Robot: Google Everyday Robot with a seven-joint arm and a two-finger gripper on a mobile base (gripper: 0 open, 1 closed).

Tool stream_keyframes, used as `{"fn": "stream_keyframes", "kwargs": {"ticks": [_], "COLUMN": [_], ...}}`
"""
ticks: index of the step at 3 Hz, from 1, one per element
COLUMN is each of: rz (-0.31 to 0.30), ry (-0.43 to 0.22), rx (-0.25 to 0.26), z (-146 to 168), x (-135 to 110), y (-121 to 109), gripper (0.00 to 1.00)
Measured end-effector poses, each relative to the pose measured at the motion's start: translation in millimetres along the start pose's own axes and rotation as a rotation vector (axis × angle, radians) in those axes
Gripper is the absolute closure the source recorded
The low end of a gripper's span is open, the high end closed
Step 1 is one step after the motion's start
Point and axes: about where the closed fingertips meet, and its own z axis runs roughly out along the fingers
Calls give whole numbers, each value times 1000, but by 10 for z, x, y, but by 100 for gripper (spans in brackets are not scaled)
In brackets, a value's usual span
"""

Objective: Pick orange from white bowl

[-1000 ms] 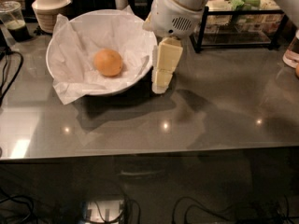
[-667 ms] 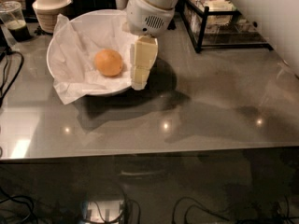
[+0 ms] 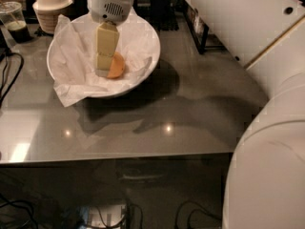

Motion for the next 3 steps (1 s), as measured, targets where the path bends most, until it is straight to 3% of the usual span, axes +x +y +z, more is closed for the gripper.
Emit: {"fn": "stream_keyframes", "kwargs": {"ticks": [3], "rz": [6], "ry": [-47], "rx": [8], "z": [126], "x": [97], "y": [-155], "gripper": [0]}}
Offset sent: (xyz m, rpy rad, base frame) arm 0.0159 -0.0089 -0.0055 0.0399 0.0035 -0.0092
